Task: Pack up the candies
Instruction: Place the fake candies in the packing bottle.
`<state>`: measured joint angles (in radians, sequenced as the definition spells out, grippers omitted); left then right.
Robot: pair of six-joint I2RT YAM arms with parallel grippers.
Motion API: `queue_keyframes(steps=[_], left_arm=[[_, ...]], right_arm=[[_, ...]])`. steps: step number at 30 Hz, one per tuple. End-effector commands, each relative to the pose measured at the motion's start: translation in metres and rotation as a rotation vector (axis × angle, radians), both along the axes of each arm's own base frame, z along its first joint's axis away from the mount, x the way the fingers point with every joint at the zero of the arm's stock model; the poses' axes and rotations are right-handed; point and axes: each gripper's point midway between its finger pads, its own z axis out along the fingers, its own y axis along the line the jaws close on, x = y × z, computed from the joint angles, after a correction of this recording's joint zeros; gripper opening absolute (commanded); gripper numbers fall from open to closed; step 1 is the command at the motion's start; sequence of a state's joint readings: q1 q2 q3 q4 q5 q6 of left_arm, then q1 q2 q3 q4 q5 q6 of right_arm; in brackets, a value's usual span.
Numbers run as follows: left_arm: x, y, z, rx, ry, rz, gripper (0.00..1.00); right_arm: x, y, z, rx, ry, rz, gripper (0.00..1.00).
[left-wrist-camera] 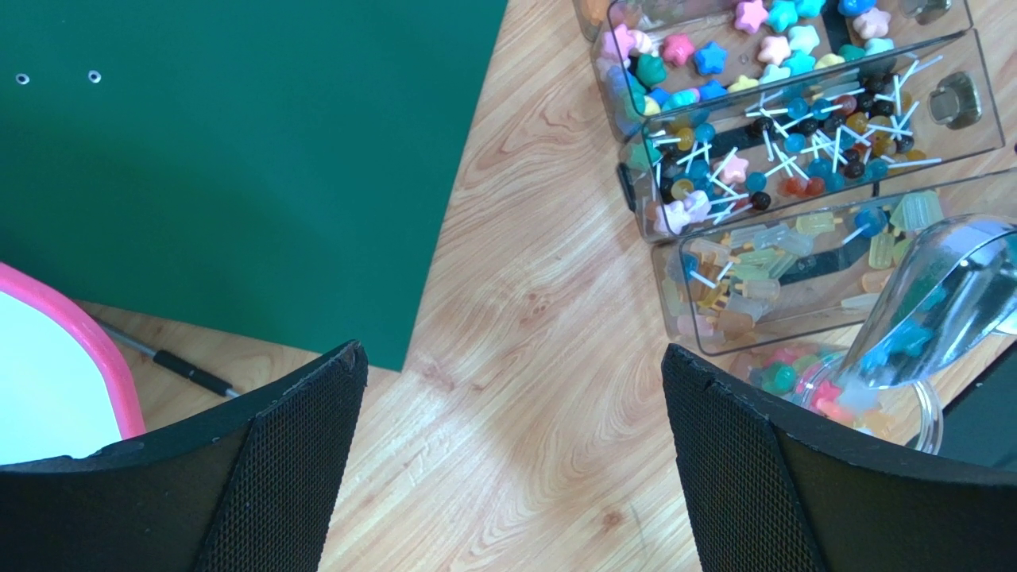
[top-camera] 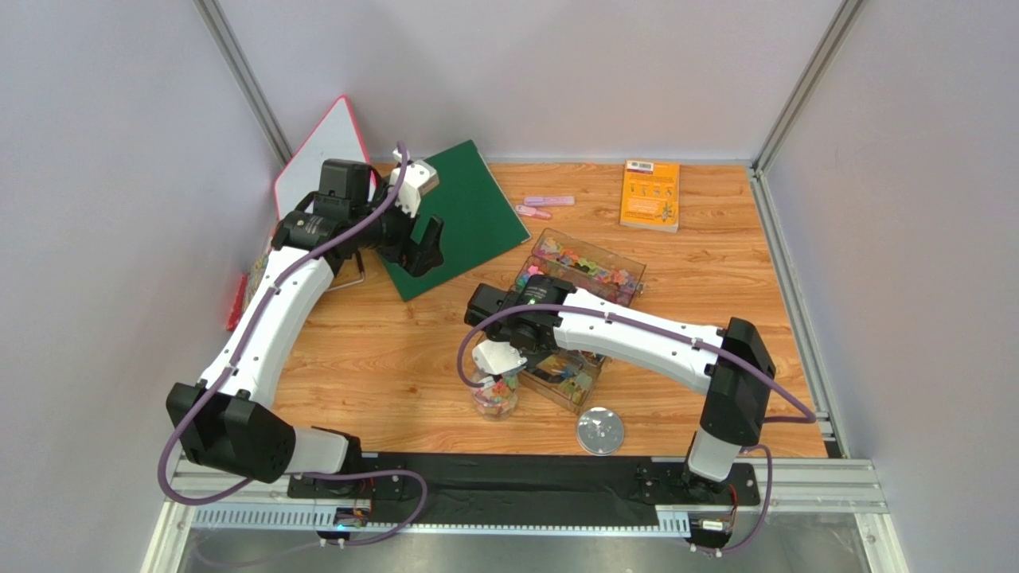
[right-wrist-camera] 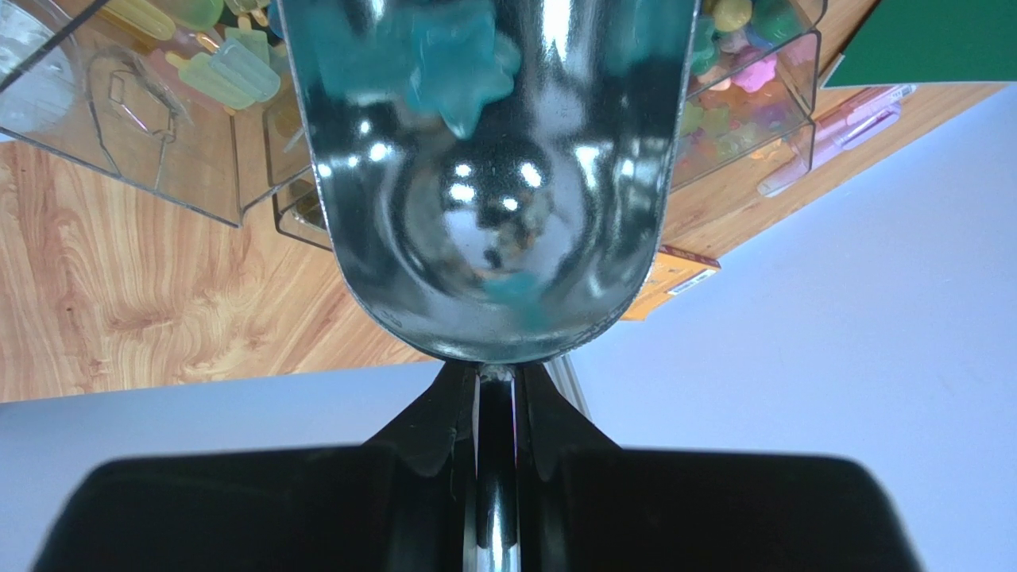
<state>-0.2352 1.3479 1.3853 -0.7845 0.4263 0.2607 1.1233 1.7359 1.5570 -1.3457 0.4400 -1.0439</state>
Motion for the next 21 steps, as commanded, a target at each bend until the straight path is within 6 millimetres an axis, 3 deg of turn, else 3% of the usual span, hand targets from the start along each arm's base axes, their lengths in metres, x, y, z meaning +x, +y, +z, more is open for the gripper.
queue_keyframes(steps=[1, 13, 17, 18, 20, 21], left_arm=[[0.000, -0.004, 0.014, -0.040, -0.041, -0.001, 0.98], [0.003, -0.004, 0.017, -0.038, -0.036, -0.002, 0.98], [0.005, -0.003, 0.022, -0.034, -0.050, 0.006, 0.98], [0.006, -0.003, 0.021, -0.042, -0.045, 0.021, 0.98], [0.007, -0.003, 0.016, -0.043, -0.033, 0.027, 0.97], [0.006, -0.003, 0.011, -0.033, -0.022, 0.030, 0.96]], right_arm=[[-0.009, -0.039, 0.025, -0.182, -0.002, 0.013, 0.00], [-0.005, -0.049, 0.028, -0.162, -0.023, -0.029, 0.00], [0.004, -0.066, 0.024, 0.015, 0.002, -0.293, 0.00], [0.015, -0.084, 0.022, 0.060, 0.011, -0.426, 0.00], [0.025, -0.095, 0.014, 0.183, 0.071, -0.606, 0.00], [0.039, -0.123, 0.010, 0.243, 0.077, -0.791, 0.00]])
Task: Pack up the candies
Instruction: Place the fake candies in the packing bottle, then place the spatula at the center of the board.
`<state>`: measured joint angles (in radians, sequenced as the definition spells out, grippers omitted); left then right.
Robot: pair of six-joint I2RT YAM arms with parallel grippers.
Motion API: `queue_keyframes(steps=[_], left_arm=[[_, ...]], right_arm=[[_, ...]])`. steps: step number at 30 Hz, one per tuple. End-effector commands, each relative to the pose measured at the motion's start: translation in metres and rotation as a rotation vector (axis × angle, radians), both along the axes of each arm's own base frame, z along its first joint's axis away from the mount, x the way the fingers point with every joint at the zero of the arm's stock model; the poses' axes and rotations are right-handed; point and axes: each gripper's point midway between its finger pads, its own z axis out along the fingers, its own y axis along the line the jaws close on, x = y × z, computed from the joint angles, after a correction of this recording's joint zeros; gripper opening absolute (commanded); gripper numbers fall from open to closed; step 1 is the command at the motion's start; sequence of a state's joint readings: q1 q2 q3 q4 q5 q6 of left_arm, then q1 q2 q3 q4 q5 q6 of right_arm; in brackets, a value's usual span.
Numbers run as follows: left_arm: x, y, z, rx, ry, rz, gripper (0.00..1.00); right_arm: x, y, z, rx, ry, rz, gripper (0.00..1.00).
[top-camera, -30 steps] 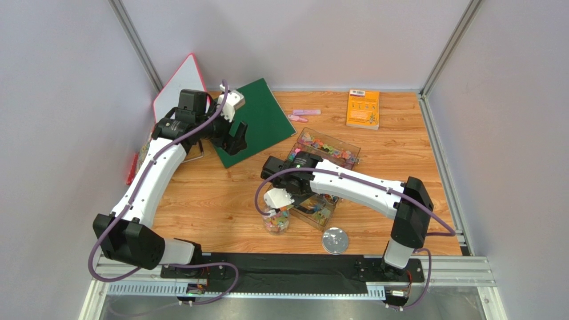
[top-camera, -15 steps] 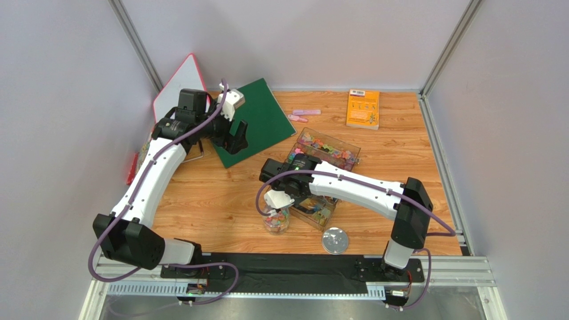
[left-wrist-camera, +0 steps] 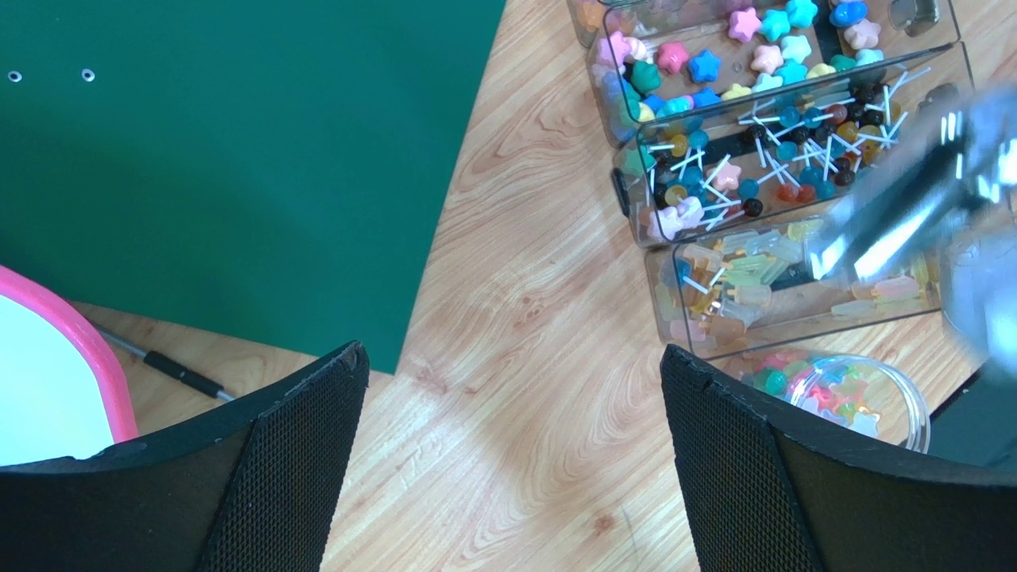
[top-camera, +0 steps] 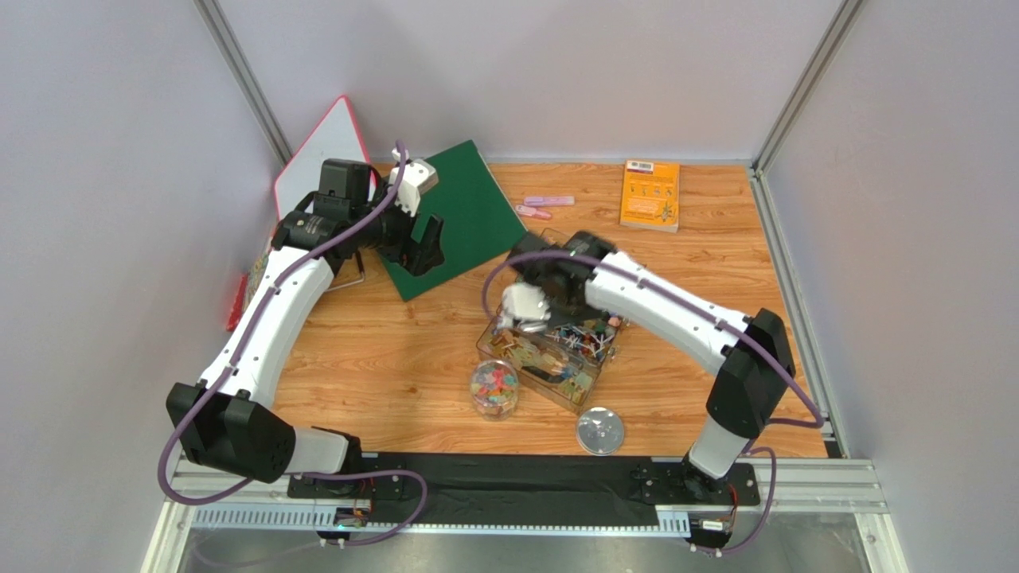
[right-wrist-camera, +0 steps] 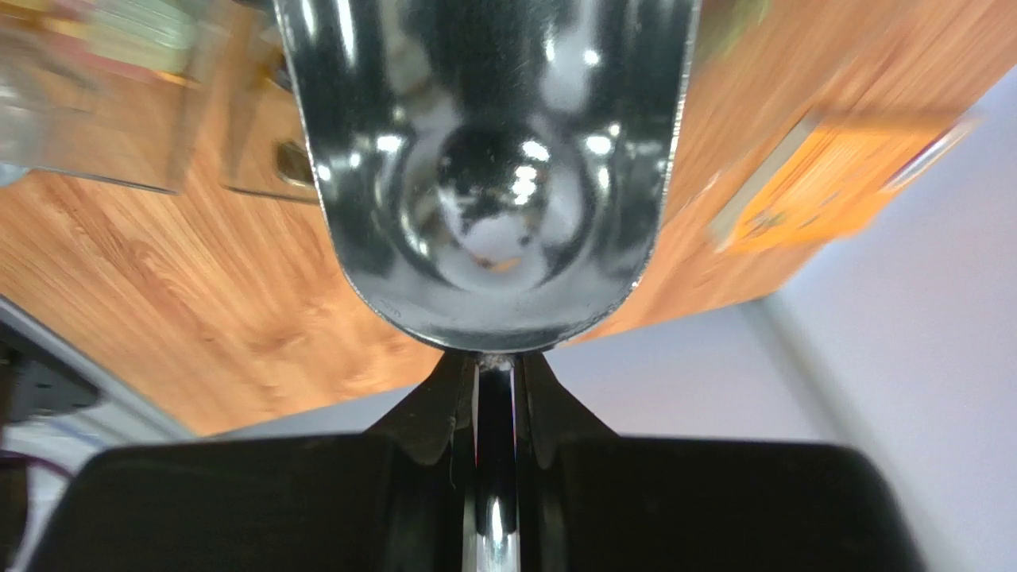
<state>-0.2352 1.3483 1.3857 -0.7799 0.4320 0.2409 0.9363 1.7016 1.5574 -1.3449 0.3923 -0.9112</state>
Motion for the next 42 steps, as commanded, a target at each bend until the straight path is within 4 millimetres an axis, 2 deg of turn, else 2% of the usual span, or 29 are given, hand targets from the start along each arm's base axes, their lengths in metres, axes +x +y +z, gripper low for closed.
queue_keyframes(steps=[1, 2, 3, 5, 6, 8, 9, 10, 11, 14, 17, 20, 22, 25, 26, 29, 30, 32, 34, 35, 36, 38, 39, 41, 42], left_arm=[[0.006, -0.002, 0.005, -0.008, -0.018, 0.018, 0.96], [0.006, -0.002, 0.002, 0.000, -0.011, 0.014, 0.96], [0.004, -0.002, -0.004, 0.009, 0.004, 0.013, 0.95], [0.001, -0.002, -0.011, 0.028, 0.011, -0.003, 0.93], [-0.002, -0.002, -0.019, 0.041, 0.023, -0.006, 0.93], [-0.006, -0.003, -0.025, 0.049, 0.034, -0.019, 0.91], [-0.011, -0.003, -0.033, 0.057, 0.048, -0.028, 0.90], [-0.013, -0.004, -0.035, 0.061, 0.046, -0.037, 0.89], [-0.017, -0.003, -0.044, 0.076, 0.058, -0.049, 0.88], [-0.027, -0.004, -0.057, 0.100, 0.064, -0.092, 0.84], [-0.040, -0.003, -0.064, 0.132, 0.047, -0.158, 0.84], [-0.058, 0.003, -0.082, 0.178, 0.058, -0.218, 0.84], [-0.066, 0.003, -0.082, 0.177, 0.049, -0.241, 0.84], [-0.071, 0.001, -0.083, 0.167, 0.059, -0.256, 0.85], [-0.070, -0.001, -0.080, 0.159, 0.062, -0.252, 0.85], [-0.067, -0.005, -0.079, 0.144, 0.084, -0.243, 0.85], [-0.065, -0.005, -0.079, 0.143, 0.087, -0.241, 0.86], [-0.062, -0.006, -0.075, 0.144, 0.078, -0.242, 0.86], [-0.059, -0.006, -0.074, 0.152, 0.071, -0.243, 0.87], [-0.056, -0.005, -0.071, 0.156, 0.060, -0.241, 0.87], [-0.056, -0.005, -0.071, 0.159, 0.058, -0.242, 0.88], [-0.054, -0.006, -0.066, 0.158, 0.044, -0.243, 0.89], [-0.053, -0.006, -0.066, 0.158, 0.042, -0.242, 0.89], [-0.049, -0.003, -0.068, 0.170, 0.032, -0.219, 0.90], [-0.047, -0.002, -0.068, 0.173, 0.024, -0.202, 0.90]], right_arm=[[0.017, -0.084, -0.001, 0.217, 0.106, -0.568, 0.00], [0.025, -0.098, -0.004, 0.253, 0.108, -0.653, 0.00], [0.036, -0.129, -0.007, 0.301, 0.099, -0.807, 0.00], [0.046, -0.148, -0.015, 0.398, 0.120, -0.943, 0.00], [0.050, -0.173, -0.018, 0.438, 0.110, -1.073, 0.00], [0.055, -0.186, -0.028, 0.529, 0.145, -1.186, 0.00], [0.056, -0.209, -0.033, 0.558, 0.139, -1.290, 0.00], [0.059, -0.214, -0.043, 0.586, 0.162, -1.352, 0.00], [0.057, -0.230, -0.051, 0.601, 0.167, -1.432, 0.00], [0.060, -0.246, -0.075, 0.636, 0.223, -1.546, 0.00], [0.068, -0.252, -0.097, 0.644, 0.260, -1.586, 0.00], [0.080, -0.255, -0.113, 0.641, 0.279, -1.598, 0.01], [0.089, -0.257, -0.121, 0.642, 0.289, -1.593, 0.01], [0.098, -0.260, -0.128, 0.638, 0.286, -1.585, 0.15], [0.099, -0.261, -0.130, 0.635, 0.283, -1.581, 0.24], [0.100, -0.267, -0.133, 0.609, 0.263, -1.588, 0.39], [0.100, -0.267, -0.130, 0.612, 0.258, -1.580, 0.45], [0.098, -0.266, -0.126, 0.620, 0.249, -1.566, 0.52], [0.098, -0.264, -0.112, 0.650, 0.225, -1.535, 0.58], [0.091, -0.262, -0.111, 0.654, 0.233, -1.532, 0.62], [0.091, -0.258, -0.096, 0.700, 0.212, -1.507, 0.64], [0.078, -0.250, -0.091, 0.731, 0.233, -1.472, 0.66], [0.080, -0.242, -0.072, 0.808, 0.201, -1.411, 0.66], [0.074, -0.233, -0.060, 0.869, 0.180, -1.281, 0.66], [0.065, -0.214, -0.046, 0.967, 0.177, -1.167, 0.66]])
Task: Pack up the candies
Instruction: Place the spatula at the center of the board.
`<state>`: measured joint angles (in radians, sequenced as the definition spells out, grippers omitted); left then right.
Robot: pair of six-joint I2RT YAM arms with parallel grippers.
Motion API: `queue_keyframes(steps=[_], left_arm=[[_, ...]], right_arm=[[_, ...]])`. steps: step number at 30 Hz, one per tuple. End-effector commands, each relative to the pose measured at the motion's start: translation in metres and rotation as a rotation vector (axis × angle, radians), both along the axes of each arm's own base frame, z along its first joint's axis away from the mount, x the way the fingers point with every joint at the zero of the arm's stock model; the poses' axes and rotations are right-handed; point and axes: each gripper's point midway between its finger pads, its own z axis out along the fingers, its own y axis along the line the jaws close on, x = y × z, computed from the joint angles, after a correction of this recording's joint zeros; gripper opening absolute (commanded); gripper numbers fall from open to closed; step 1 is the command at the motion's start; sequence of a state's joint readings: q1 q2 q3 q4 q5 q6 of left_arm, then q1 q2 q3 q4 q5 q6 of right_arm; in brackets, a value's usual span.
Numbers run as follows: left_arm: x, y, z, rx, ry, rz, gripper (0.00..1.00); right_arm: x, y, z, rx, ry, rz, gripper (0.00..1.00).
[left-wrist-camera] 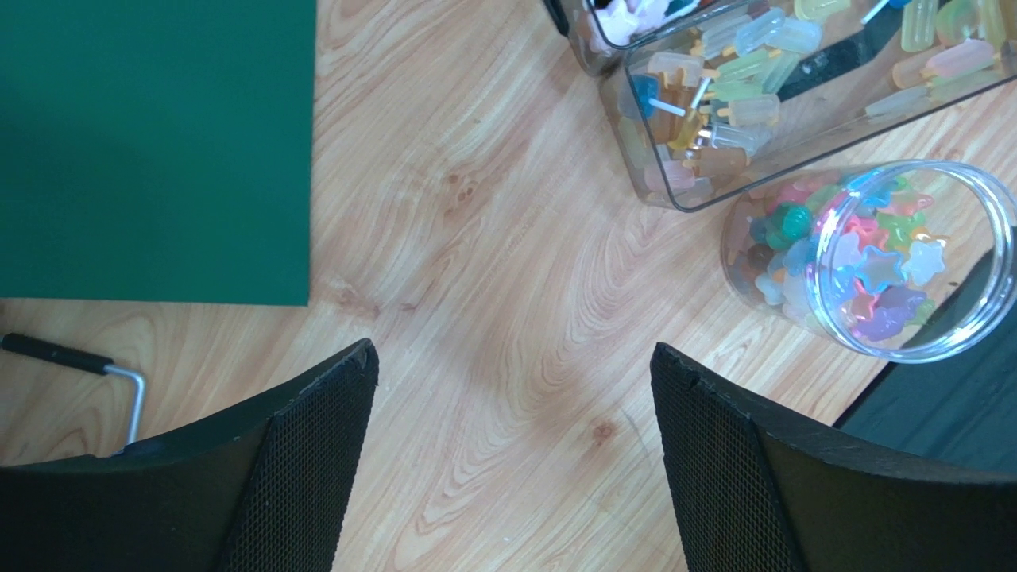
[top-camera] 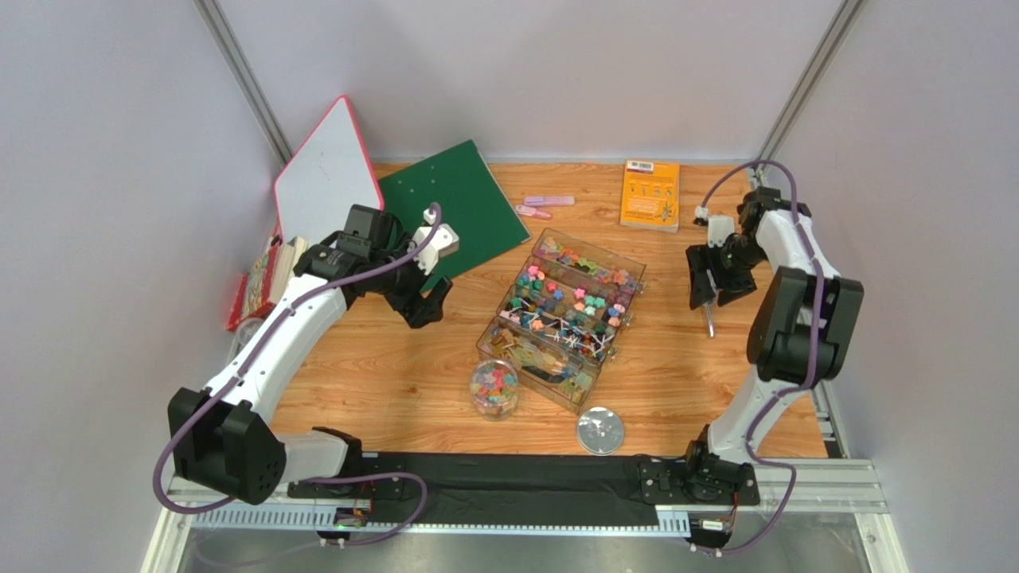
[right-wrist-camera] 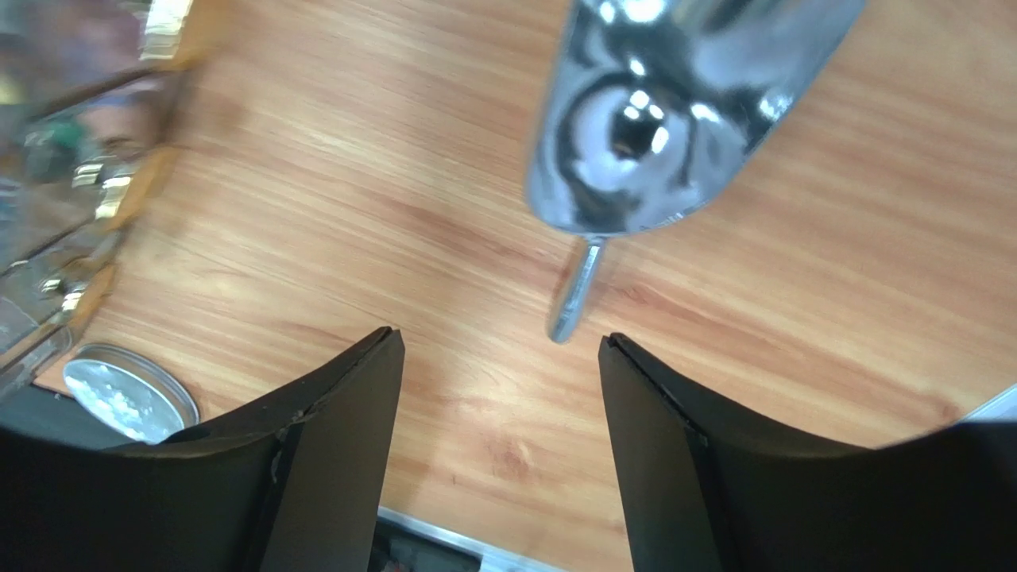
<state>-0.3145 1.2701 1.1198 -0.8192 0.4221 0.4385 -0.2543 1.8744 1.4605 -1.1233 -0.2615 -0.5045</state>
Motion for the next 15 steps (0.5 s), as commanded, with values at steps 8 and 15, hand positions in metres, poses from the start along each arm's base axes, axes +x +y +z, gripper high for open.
queue_keyframes(steps=[8, 15], left_arm=[[0.021, -0.002, 0.010, -0.003, -0.077, 0.047, 0.91], [0.023, -0.005, 0.015, -0.019, -0.083, 0.044, 0.91]], right_arm=[[-0.087, 0.135, 0.045, 0.131, -0.617, 1.033, 0.86], [-0.168, 0.168, 0.020, 0.235, -0.547, 1.448, 0.89]])
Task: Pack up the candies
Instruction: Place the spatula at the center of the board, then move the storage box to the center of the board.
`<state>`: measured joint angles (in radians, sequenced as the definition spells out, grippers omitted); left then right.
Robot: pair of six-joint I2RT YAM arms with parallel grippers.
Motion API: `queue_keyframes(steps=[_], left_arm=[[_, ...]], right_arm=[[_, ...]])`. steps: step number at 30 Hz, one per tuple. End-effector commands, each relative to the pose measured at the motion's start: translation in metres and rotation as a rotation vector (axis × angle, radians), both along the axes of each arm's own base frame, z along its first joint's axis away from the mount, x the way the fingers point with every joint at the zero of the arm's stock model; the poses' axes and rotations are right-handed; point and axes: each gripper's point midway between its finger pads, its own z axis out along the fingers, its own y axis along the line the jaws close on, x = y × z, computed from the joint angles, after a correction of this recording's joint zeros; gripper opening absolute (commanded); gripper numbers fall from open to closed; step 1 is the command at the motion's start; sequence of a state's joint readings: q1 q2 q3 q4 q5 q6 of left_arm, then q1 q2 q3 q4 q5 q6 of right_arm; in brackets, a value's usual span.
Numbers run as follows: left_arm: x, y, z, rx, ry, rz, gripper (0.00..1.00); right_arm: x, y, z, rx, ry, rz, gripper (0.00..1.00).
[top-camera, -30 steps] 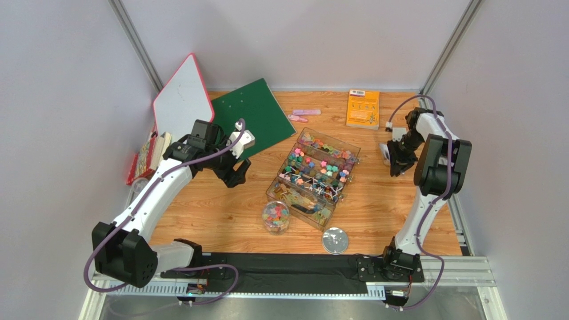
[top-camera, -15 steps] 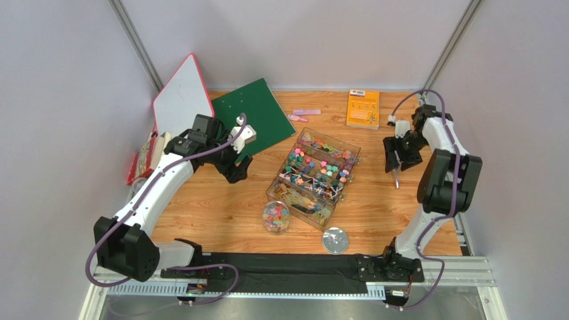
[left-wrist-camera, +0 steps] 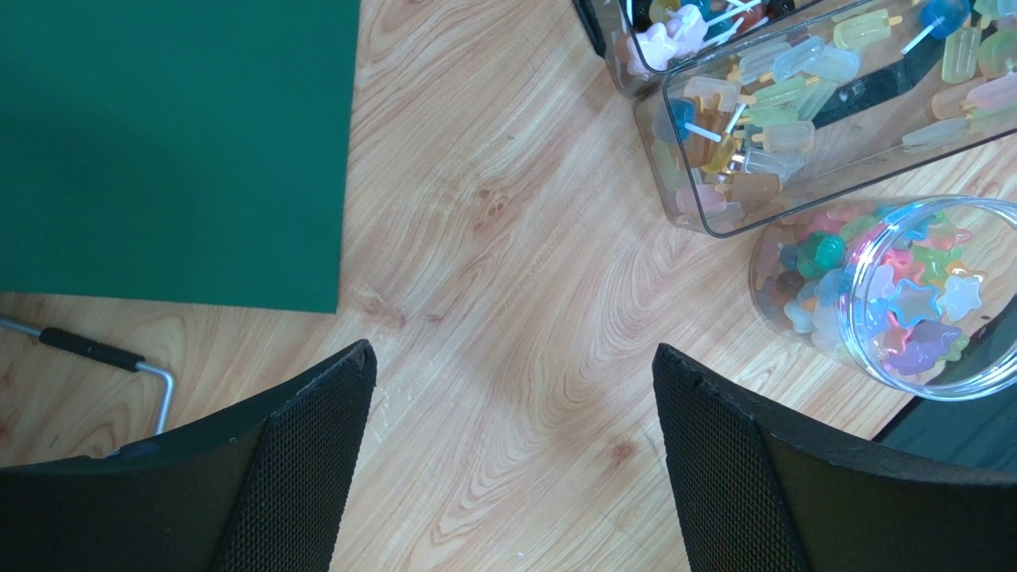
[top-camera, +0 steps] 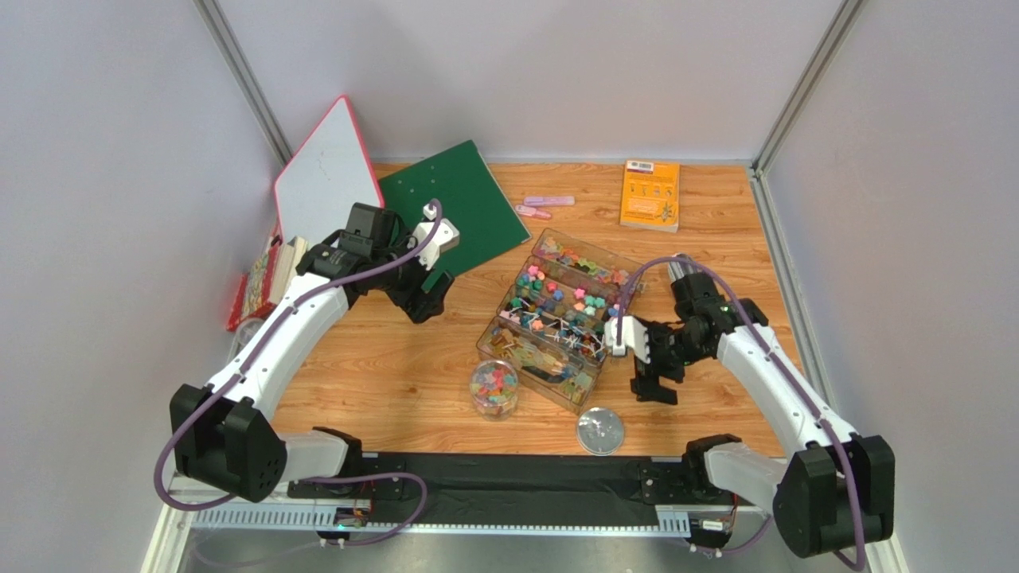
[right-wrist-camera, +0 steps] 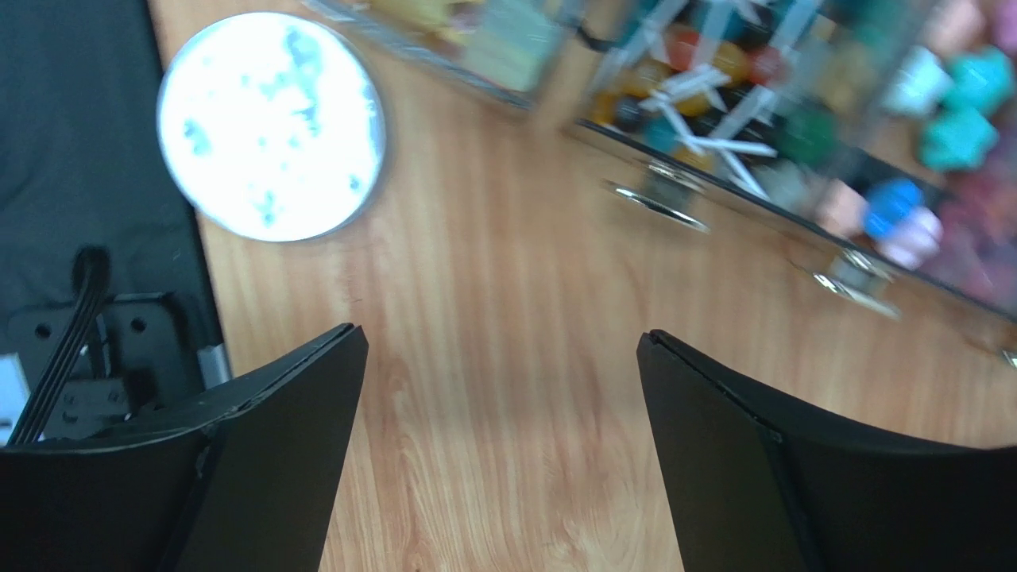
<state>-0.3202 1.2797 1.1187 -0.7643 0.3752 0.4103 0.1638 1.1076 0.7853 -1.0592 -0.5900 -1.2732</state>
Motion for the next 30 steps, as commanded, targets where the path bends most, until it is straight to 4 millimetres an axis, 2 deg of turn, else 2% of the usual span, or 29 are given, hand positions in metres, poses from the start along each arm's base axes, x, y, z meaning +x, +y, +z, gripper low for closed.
queue_keyframes(steps=[1, 3, 8, 14, 20, 25, 27, 30], left_arm=[[0.009, -0.006, 0.014, -0.030, -0.045, 0.001, 0.91], [0.008, -0.006, 0.013, -0.028, -0.045, -0.001, 0.91], [0.001, -0.003, 0.006, -0.022, -0.031, 0.002, 0.91], [-0.004, 0.000, 0.004, -0.013, -0.038, 0.001, 0.91], [-0.002, 0.000, 0.007, -0.012, -0.048, -0.002, 0.91], [-0.005, 0.001, 0.004, -0.012, -0.042, 0.001, 0.91], [-0.006, 0.001, 0.002, -0.010, -0.039, 0.000, 0.91], [-0.005, 0.001, 0.002, -0.011, -0.040, 0.003, 0.91]], right_arm=[[-0.030, 0.019, 0.000, 0.019, -0.057, 0.322, 0.88], [-0.042, 0.030, -0.003, 0.018, -0.032, 0.401, 0.87], [-0.047, 0.060, -0.009, 0.031, -0.043, 0.523, 0.85], [-0.068, 0.070, -0.019, -0.016, 0.032, 0.619, 0.88], [-0.076, 0.077, -0.034, -0.064, 0.070, 0.676, 0.90], [-0.065, 0.086, -0.046, -0.108, 0.047, 0.657, 0.95], [-0.052, 0.095, -0.046, -0.108, 0.015, 0.615, 0.97], [-0.036, 0.097, -0.048, -0.149, -0.016, 0.585, 0.98]])
